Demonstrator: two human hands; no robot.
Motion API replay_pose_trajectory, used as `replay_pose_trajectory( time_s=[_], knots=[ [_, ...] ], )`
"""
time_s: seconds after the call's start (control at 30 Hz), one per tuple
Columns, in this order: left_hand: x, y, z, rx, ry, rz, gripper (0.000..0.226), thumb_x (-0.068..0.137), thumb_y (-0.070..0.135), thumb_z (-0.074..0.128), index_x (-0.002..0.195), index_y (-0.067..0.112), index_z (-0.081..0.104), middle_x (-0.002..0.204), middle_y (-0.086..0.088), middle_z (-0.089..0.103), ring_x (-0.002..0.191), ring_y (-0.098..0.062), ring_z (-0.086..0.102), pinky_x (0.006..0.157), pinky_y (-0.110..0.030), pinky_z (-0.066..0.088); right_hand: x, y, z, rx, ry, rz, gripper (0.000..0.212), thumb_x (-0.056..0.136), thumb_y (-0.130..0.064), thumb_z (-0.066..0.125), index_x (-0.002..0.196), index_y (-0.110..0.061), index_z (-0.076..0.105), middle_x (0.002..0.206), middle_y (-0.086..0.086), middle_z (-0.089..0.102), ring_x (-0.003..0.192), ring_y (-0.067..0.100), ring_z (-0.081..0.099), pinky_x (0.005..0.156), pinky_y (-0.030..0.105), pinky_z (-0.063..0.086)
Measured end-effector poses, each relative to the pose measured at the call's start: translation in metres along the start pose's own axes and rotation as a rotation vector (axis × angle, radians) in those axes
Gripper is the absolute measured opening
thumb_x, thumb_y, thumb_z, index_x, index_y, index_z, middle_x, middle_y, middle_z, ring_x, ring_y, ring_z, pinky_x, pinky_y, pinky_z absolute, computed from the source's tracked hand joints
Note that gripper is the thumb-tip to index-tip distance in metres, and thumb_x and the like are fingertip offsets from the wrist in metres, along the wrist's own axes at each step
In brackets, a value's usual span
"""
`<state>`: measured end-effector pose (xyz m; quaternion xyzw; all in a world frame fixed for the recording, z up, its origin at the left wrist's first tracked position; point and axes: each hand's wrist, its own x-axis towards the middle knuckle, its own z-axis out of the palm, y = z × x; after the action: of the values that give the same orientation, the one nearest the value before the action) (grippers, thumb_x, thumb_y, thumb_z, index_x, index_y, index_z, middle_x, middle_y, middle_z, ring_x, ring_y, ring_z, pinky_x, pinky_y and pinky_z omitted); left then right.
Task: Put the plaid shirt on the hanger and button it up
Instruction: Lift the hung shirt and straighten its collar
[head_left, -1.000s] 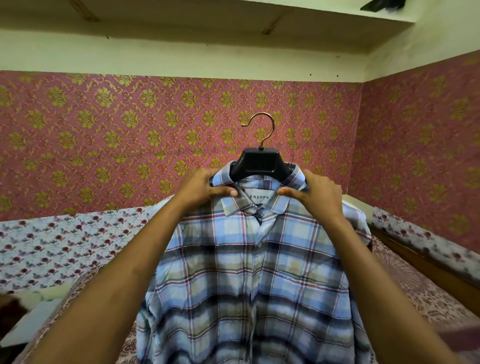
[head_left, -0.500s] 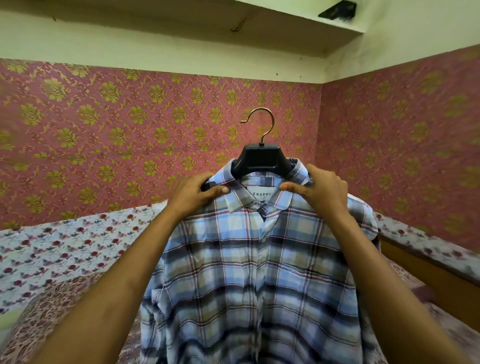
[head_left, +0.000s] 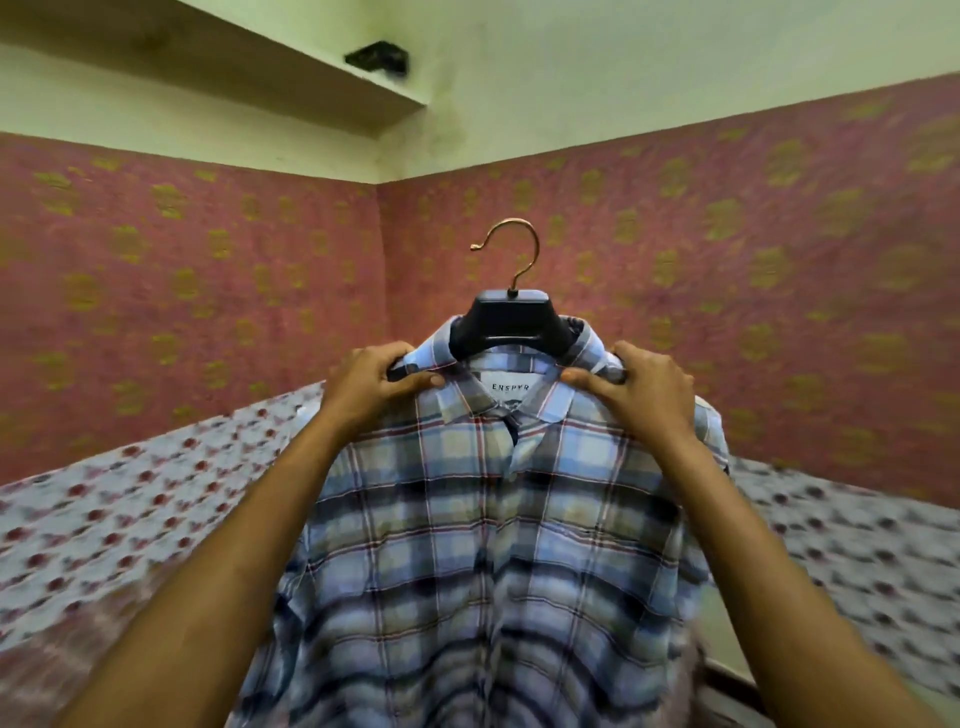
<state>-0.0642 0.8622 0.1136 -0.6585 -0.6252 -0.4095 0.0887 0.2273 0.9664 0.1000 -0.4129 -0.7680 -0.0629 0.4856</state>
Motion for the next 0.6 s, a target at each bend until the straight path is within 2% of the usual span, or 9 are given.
replay_pose_trajectory(
  time_s=[0.07,0.13,0.3,0.43,0.6],
  knots=[
    [0.012,0.048,0.04,0.002,-0.019,0.079,0.056,0.057,0.087,0.048,0.063,0.031,0.048,0.054,0.004,0.043,0.054,-0.019,0.041,0.051,-0.04,0.034,-0.012,0.05,-0.041,-0.054,0.008,0.049,0.076,0.059,-0.082,0.046,0.068,-0.007,0.045,0.06,0.007,0.048,0.068,0.036,0.055,0.049,0.034,0.023],
    [0.019,0.097,0.079,0.013,-0.012,0.125,0.055,0.058,0.082,0.048,0.062,0.027,0.045,0.053,0.004,0.044,0.056,-0.021,0.043,0.053,-0.034,0.031,-0.025,0.095,-0.084,-0.121,0.016,0.075,0.079,0.06,-0.084,0.048,0.07,-0.006,0.047,0.06,0.007,0.048,0.065,0.035,0.053,0.048,0.034,0.023],
    [0.032,0.235,0.178,-0.071,-0.033,0.236,0.065,0.061,0.08,0.043,0.067,0.015,0.048,0.056,0.001,0.046,0.055,-0.021,0.043,0.053,-0.032,0.026,-0.061,0.204,-0.205,-0.259,0.047,0.17,0.068,0.064,-0.078,0.041,0.066,-0.01,0.038,0.056,0.006,0.046,0.057,0.028,0.042,0.045,0.03,0.019],
    [0.048,0.323,0.244,-0.152,-0.053,0.303,0.06,0.065,0.077,0.048,0.064,0.017,0.042,0.055,0.001,0.042,0.053,-0.019,0.04,0.053,-0.032,0.023,-0.073,0.273,-0.282,-0.381,0.083,0.242,0.068,0.065,-0.078,0.041,0.066,-0.011,0.037,0.057,0.005,0.044,0.057,0.028,0.043,0.044,0.031,0.02],
    [0.075,0.428,0.315,-0.253,-0.088,0.382,0.068,0.067,0.079,0.052,0.062,0.013,0.039,0.053,-0.001,0.038,0.053,-0.02,0.037,0.054,-0.033,0.021,-0.077,0.346,-0.368,-0.517,0.141,0.295,0.068,0.061,-0.081,0.034,0.062,-0.013,0.033,0.051,0.0,0.035,0.054,0.027,0.042,0.044,0.029,0.016]
  ],
)
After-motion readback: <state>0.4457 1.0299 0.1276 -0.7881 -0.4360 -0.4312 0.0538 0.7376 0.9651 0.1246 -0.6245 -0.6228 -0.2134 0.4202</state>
